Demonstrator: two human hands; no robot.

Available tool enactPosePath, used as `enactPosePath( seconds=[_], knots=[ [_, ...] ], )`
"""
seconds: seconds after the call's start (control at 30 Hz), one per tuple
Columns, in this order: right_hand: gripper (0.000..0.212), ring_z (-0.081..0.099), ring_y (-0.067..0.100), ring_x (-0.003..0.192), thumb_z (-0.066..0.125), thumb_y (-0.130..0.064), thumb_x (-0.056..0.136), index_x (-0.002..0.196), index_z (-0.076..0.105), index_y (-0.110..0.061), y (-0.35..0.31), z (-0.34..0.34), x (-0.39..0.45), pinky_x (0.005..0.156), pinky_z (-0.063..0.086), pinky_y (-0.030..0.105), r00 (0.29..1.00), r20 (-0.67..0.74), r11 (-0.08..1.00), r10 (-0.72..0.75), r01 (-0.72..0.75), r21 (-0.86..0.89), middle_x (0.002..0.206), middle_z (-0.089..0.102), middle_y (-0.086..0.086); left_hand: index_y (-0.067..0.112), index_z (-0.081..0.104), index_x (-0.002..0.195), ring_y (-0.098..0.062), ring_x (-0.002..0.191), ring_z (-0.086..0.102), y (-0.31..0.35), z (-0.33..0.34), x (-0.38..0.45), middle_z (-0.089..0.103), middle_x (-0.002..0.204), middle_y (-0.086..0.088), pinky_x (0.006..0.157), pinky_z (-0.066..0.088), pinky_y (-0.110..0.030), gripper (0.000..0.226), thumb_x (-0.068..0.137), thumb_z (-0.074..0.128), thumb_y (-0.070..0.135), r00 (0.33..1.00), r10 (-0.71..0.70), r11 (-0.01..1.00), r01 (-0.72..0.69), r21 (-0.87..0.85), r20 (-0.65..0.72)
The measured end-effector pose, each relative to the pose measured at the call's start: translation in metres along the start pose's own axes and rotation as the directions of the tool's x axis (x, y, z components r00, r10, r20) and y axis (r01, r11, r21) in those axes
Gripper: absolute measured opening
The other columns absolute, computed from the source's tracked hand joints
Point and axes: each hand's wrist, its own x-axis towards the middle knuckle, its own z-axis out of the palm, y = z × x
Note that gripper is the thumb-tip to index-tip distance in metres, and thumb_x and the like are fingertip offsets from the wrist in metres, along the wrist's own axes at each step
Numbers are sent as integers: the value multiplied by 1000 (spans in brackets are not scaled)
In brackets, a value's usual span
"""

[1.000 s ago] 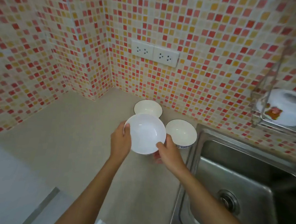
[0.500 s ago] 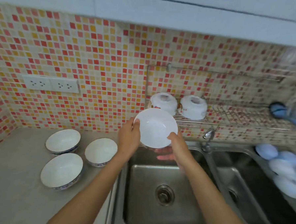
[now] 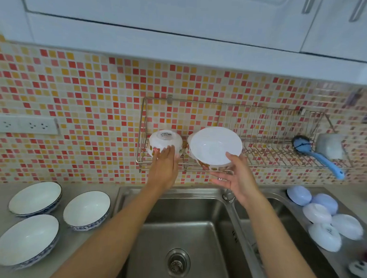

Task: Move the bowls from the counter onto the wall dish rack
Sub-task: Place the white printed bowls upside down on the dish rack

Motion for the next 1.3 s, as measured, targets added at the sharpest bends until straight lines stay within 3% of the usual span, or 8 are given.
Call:
enactPosePath(
  seconds=[0.07,0.17,0.23,0.33,0.5,0.73,1.13,1.3],
  knots=[
    [75,72,35,94,71,-26,86,146,27,-32,-6,-8,11,69,62,40,999,-24,999,-41,40,-32,136,46,10,9,5,150,-24,147,-1,-8,10,-2,7,159,-9,117,-10,-41,70,91,-10,46,995,51,964,-73,256,91],
    [78,68,26,103,81,-24,77,143,39,-23,-12,-14,29,82,61,40,984,-96,977,-151,134,-167,136,54,6,11,-8,148,-18,142,-19,-12,14,-2,-9,159,-6,112,-18,-37,79,82,-21,53,990,84,940,-115,321,111],
    [79,60,22,114,85,-26,71,139,44,-21,-15,-16,46,94,54,44,954,-162,917,-254,184,-353,132,56,0,12,-9,148,-15,138,-23,-11,13,1,-10,159,-6,111,-19,-36,75,85,-15,53,988,79,935,-119,333,131],
    [88,54,22,118,88,-29,66,139,41,-20,-18,-9,66,97,51,45,881,-175,770,-440,270,-578,133,52,1,12,-7,148,-15,140,-20,-8,14,1,-8,159,-5,111,-19,-35,70,90,-5,50,989,41,936,-89,340,145],
    [93,45,27,127,89,-19,65,141,36,-14,-9,1,94,103,45,46,775,6,465,-631,385,-797,142,38,8,13,-6,149,-17,144,-15,-9,19,2,-7,159,-3,115,-15,-38,73,87,-10,52,991,-2,937,-44,346,133],
    [96,33,33,136,84,-16,72,149,28,-20,9,2,122,103,46,52,828,231,117,-511,334,-935,151,31,11,15,-7,149,-16,145,-14,-8,20,1,-7,159,-2,114,-15,-36,71,88,-9,52,995,-10,940,-24,340,97],
    [93,30,32,140,74,3,73,149,29,-27,13,-7,147,99,48,51,855,406,-13,-322,425,-905,155,29,3,16,-4,149,-11,140,-19,-6,21,0,-4,159,0,111,-19,-33,67,92,0,50,997,-16,940,-8,342,69],
    [88,20,33,145,65,8,79,150,28,-28,13,-7,148,108,39,55,858,430,-63,-282,431,-900,160,23,1,16,-4,149,-9,138,-19,-3,19,-1,-2,159,0,110,-19,-33,66,93,1,49,998,-22,943,0,333,62]
  ],
)
